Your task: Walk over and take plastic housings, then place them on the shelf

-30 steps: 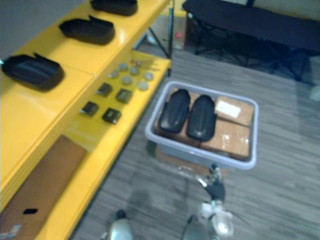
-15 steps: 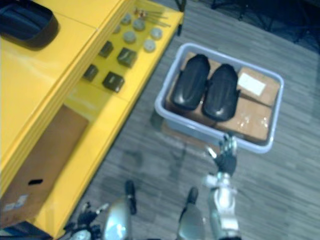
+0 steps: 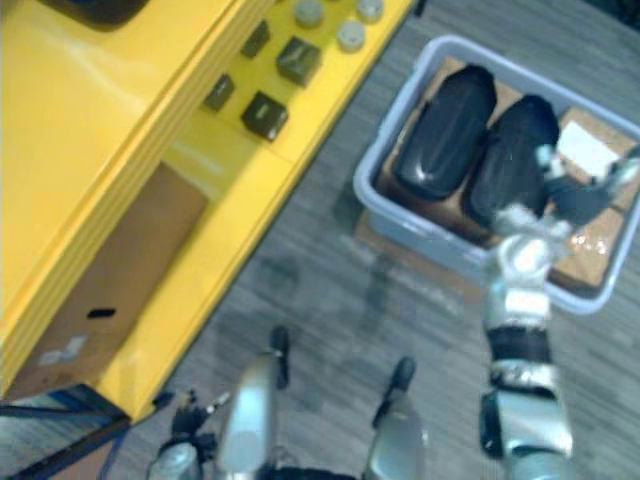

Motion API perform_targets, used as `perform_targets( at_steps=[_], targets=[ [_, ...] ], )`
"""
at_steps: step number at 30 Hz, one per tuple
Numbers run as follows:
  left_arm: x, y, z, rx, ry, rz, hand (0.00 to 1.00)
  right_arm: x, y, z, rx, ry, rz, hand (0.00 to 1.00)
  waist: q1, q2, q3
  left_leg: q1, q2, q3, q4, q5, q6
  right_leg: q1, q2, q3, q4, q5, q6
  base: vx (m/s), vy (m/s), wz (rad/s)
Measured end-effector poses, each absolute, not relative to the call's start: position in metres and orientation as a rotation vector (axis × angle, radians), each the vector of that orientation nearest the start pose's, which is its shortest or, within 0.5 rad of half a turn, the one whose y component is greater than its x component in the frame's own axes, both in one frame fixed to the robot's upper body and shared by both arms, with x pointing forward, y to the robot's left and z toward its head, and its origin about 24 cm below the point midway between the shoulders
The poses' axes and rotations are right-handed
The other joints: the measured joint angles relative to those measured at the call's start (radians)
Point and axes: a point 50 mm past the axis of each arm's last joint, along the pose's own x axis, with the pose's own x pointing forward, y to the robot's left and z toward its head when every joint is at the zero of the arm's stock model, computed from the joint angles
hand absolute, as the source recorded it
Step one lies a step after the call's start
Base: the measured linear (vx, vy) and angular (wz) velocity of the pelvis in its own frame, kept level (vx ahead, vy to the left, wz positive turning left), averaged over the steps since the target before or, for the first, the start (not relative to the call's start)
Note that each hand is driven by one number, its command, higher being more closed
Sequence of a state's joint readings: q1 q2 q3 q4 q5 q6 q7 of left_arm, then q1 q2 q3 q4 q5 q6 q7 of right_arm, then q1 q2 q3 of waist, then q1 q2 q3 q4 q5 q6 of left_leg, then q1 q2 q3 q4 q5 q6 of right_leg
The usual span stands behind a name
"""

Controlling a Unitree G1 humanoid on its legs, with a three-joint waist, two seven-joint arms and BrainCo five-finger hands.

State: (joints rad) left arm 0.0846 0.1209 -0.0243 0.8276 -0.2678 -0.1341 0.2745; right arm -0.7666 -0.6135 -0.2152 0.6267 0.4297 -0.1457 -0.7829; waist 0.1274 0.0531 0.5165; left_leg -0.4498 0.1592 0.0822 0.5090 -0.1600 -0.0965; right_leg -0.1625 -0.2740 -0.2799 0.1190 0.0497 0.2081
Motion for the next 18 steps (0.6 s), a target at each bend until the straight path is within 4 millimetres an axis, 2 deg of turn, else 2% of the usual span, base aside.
perform_targets(
  at_steps=[3, 4, 6, 8, 10, 13, 14, 18],
  targets=[
    [0.145, 0.198, -0.13, -0.028, 0.783, 0.386, 0.0, 0.324, -0.371, 0.233, 0.151, -0.403, -1.165, 0.0, 0.006, 0.039, 0.009, -0.05, -0.009, -0.041, 0.016, 0.002, 0.002, -0.03, 0.001, -0.022, 0.013, 0.001, 0.001, -0.04, 0.013, 0.17],
    [0.145, 0.196, -0.13, -0.026, 0.785, 0.377, 0.0, 0.323, -0.376, 0.236, 0.154, -0.396, -1.182, 0.0, 0.01, 0.047, 0.01, -0.056, -0.009, -0.043, 0.019, 0.002, 0.002, -0.033, 0.001, -0.023, 0.013, 0.001, 0.002, -0.03, 0.019, 0.1],
    [0.145, 0.19, -0.131, -0.04, 0.78, 0.34, 0.0, 0.314, -0.396, 0.248, 0.134, -0.38, -1.248, 0.0, 0.029, 0.076, 0.016, -0.065, -0.02, -0.046, 0.021, 0.004, 0.005, -0.044, -0.008, -0.026, 0.019, 0.003, 0.005, -0.04, 0.025, 0.08],
    [0.145, 0.185, -0.132, -0.056, 0.786, 0.32, 0.0, 0.311, -0.402, 0.263, 0.116, -0.398, -1.262, 0.0, 0.029, 0.1, 0.017, -0.084, -0.03, -0.054, 0.022, 0.008, 0.011, -0.057, -0.018, -0.043, 0.029, 0.003, 0.005, -0.02, 0.02, 0.15],
    [0.142, 0.183, -0.134, -0.056, 0.795, 0.305, 0.0, 0.309, -0.408, 0.267, 0.096, -0.361, -1.262, 0.0, 0.03, 0.111, 0.013, -0.102, -0.037, -0.056, 0.024, 0.01, 0.015, -0.074, -0.025, -0.047, 0.031, 0.004, 0.007, -0.02, 0.023, 0.1],
    [0.139, 0.183, -0.136, -0.078, 0.809, 0.316, 0.0, 0.309, -0.415, 0.254, 0.079, -0.26, -1.266, 0.0, 0.035, 0.111, 0.013, -0.115, -0.045, -0.067, 0.027, 0.01, 0.015, -0.088, -0.03, -0.051, 0.039, 0.004, 0.007, -0.02, 0.007, 0.04],
    [0.139, 0.182, -0.136, -0.085, 0.809, 0.314, 0.0, 0.307, -0.419, 0.252, 0.069, -0.226, -1.276, 0.0, 0.045, 0.113, 0.012, -0.12, -0.048, -0.072, 0.027, 0.01, 0.015, -0.099, -0.032, -0.051, 0.047, 0.004, 0.007, 0.0, 0.0, 0.0],
    [0.138, 0.178, -0.137, -0.113, 0.815, 0.292, 0.0, 0.296, -0.432, 0.26, 0.048, -0.207, -1.298, 0.0, 0.064, 0.129, 0.001, -0.148, -0.056, -0.077, 0.037, 0.01, 0.015, -0.125, -0.04, -0.054, 0.061, 0.003, 0.007, -0.01, -0.001, 0.01]
  ],
)
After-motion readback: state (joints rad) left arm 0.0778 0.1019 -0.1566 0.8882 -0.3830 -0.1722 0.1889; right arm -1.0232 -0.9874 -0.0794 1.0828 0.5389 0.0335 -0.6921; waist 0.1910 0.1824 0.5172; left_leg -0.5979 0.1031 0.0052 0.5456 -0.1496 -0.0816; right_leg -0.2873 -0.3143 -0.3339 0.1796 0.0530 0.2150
